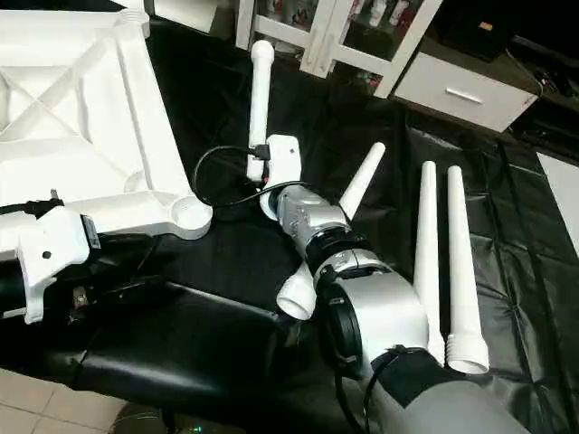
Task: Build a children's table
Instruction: Pick table leg
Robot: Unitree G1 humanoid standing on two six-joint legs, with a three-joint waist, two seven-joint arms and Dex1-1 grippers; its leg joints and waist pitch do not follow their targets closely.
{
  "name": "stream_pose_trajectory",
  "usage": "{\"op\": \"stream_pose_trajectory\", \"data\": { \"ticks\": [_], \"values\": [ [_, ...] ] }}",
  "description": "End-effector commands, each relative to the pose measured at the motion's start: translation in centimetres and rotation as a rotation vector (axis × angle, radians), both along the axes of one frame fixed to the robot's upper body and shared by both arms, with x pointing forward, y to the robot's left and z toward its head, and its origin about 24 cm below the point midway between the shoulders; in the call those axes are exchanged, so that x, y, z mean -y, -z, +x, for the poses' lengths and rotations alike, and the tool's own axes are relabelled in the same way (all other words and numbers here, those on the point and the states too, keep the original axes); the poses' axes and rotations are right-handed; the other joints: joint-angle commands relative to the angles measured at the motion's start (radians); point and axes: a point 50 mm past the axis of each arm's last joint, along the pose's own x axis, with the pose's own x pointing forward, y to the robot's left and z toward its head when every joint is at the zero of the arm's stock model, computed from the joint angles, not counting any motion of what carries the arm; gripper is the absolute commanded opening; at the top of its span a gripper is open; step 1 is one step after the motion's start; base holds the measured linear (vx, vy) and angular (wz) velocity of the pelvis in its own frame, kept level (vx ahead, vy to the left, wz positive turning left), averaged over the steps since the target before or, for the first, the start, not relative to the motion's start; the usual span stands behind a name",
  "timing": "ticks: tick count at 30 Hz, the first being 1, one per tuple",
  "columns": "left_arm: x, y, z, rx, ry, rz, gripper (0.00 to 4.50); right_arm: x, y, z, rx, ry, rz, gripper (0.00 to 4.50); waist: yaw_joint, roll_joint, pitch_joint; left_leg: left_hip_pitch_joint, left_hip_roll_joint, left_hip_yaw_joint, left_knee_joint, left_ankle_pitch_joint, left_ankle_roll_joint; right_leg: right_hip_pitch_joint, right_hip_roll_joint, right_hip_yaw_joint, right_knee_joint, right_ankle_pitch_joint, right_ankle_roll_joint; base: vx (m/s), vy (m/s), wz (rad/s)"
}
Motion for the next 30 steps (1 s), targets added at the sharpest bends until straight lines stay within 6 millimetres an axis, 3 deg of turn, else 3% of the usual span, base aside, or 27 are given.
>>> {"op": "stream_pose_trajectory", "data": {
  "ticks": [1, 5, 9, 14, 16, 17, 20, 21, 23, 26, 27, 28, 29, 30],
  "values": [
    [0.3, 0.1, -0.2, -0.003, 0.025, 0.012, 2.78, 1.1, 1.9, -0.6, -0.082, 0.024, -0.015, 2.05, 0.000, 0.050, -0.062, 0.038, 0.051, -0.022, -0.075, -0.079, -0.084, 0.050, -0.082, 0.054, -0.041, 0.022, -0.176, 0.000, 0.000, 0.00],
    [0.4, 0.1, -0.1, -0.004, 0.030, 0.006, 2.78, 1.3, 2.2, -0.7, -0.098, 0.036, -0.009, 1.70, 0.002, 0.055, -0.063, 0.040, 0.050, -0.022, -0.075, -0.084, -0.087, 0.051, -0.082, 0.054, -0.040, 0.027, -0.180, 0.000, 0.000, 0.00],
    [0.4, 0.1, -0.1, -0.005, 0.032, 0.007, 2.78, 1.4, 2.3, -0.7, -0.105, 0.042, -0.008, 1.38, 0.002, 0.054, -0.065, 0.039, 0.050, -0.022, -0.074, -0.076, -0.085, 0.052, -0.081, 0.053, -0.039, 0.039, -0.184, 0.000, 0.000, 0.00],
    [0.4, 0.1, 0.0, -0.001, 0.035, 0.006, 2.78, 1.8, 2.6, -0.7, -0.112, 0.058, -0.005, 1.23, 0.004, 0.057, -0.067, 0.041, 0.051, -0.022, -0.075, -0.092, -0.089, 0.052, -0.082, 0.053, -0.040, 0.024, -0.187, 0.000, 0.000, 0.00],
    [0.4, 0.1, 0.1, 0.000, 0.034, 0.005, 2.78, 1.8, 2.7, -0.7, -0.113, 0.060, -0.005, 1.22, 0.005, 0.057, -0.070, 0.041, 0.051, -0.022, -0.074, -0.089, -0.090, 0.053, -0.082, 0.053, -0.039, 0.030, -0.190, 0.000, 0.000, 0.00],
    [0.4, 0.2, 0.3, 0.011, 0.031, 0.004, 2.78, 1.9, 2.7, -0.7, -0.111, 0.061, -0.001, 1.21, 0.005, 0.062, -0.080, 0.043, 0.050, -0.021, -0.071, -0.081, -0.090, 0.056, -0.081, 0.052, -0.036, 0.043, -0.194, 0.000, 0.000, 0.00],
    [0.4, 0.3, 0.9, 0.055, 0.005, -0.002, 2.78, 2.3, 2.6, -0.7, -0.097, 0.053, 0.008, 1.21, 0.006, 0.061, -0.083, 0.044, 0.051, -0.020, -0.070, -0.068, -0.087, 0.057, -0.079, 0.051, -0.034, 0.061, -0.197, 0.000, 0.000, 0.00],
    [0.4, 0.4, 1.3, 0.065, -0.011, -0.012, 2.78, 2.4, 2.5, -0.6, -0.080, 0.041, 0.010, 1.21, 0.006, 0.065, -0.101, 0.047, 0.050, -0.019, -0.066, -0.052, -0.087, 0.062, -0.078, 0.050, -0.028, 0.083, -0.204, 0.000, 0.000, 0.00],
    [0.5, 0.5, 1.6, 0.076, -0.027, -0.028, 2.78, 2.5, 2.4, -0.5, -0.068, 0.032, 0.011, 1.20, 0.007, 0.064, -0.104, 0.043, 0.049, -0.019, -0.064, -0.022, -0.085, 0.064, -0.077, 0.049, -0.026, 0.121, -0.213, 0.000, 0.000, 0.00],
    [1.1, 0.9, 3.7, 0.122, -0.137, -0.139, 2.78, 3.6, 1.3, 0.0, -0.013, 0.010, 0.080, 1.20, 0.012, 0.064, -0.139, 0.051, 0.048, -0.013, -0.054, 0.000, -0.078, 0.071, -0.074, 0.047, -0.021, 0.168, -0.237, 0.000, 0.000, 0.00],
    [1.1, 1.0, 4.0, 0.125, -0.152, -0.153, 2.78, 3.8, 1.2, 0.1, -0.007, 0.010, 0.089, 1.20, 0.015, 0.063, -0.144, 0.045, 0.048, -0.015, -0.051, 0.011, -0.072, 0.077, -0.076, 0.049, -0.017, 0.181, -0.244, 0.000, 0.000, 0.00],
    [1.2, 1.1, 4.6, 0.128, -0.184, -0.184, 2.78, 4.2, 0.8, 0.2, 0.010, 0.009, 0.112, 1.20, 0.017, 0.067, -0.158, 0.043, 0.048, -0.015, -0.047, 0.009, -0.062, 0.082, -0.079, 0.050, -0.015, 0.175, -0.251, 0.000, 0.000, 0.00],
    [1.3, 1.2, 4.8, 0.128, -0.193, -0.192, 2.94, 4.4, 0.7, 0.3, 0.015, 0.008, 0.118, 1.20, 0.017, 0.063, -0.155, 0.042, 0.048, -0.014, -0.046, 0.000, -0.057, 0.080, -0.080, 0.050, -0.017, 0.164, -0.252, 0.000, 0.000, 0.00],
    [1.5, 1.4, 5.4, 0.132, -0.218, -0.222, 3.03, 4.9, 0.4, 0.4, 0.035, 0.003, 0.140, 1.20, 0.018, 0.071, -0.162, 0.040, 0.049, -0.016, -0.043, -0.003, -0.056, 0.084, -0.083, 0.051, -0.014, 0.161, -0.258, 0.000, 0.000, 0.00]
  ]
}}
